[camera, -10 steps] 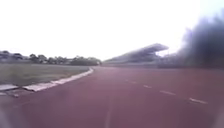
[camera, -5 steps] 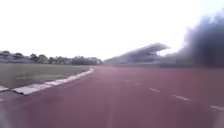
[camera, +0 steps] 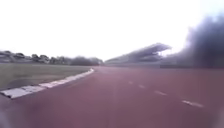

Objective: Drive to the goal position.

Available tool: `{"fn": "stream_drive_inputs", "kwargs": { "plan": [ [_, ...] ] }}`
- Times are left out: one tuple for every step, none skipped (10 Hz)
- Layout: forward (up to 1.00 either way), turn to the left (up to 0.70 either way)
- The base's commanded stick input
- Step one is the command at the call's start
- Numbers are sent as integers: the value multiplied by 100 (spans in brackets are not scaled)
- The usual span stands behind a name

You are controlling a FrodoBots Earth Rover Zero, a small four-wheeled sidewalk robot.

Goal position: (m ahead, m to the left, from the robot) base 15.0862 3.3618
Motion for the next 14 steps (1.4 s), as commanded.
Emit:
{"fn": "stream_drive_inputs", "kwargs": {
  "plan": [
    [70,0],
    [70,0],
    [70,0],
    [70,0],
    [70,0],
    [70,0],
    [70,0],
    [70,0],
    [70,0],
    [70,0],
    [70,0],
    [70,0],
    [70,0],
    [70,0]
  ]
}}
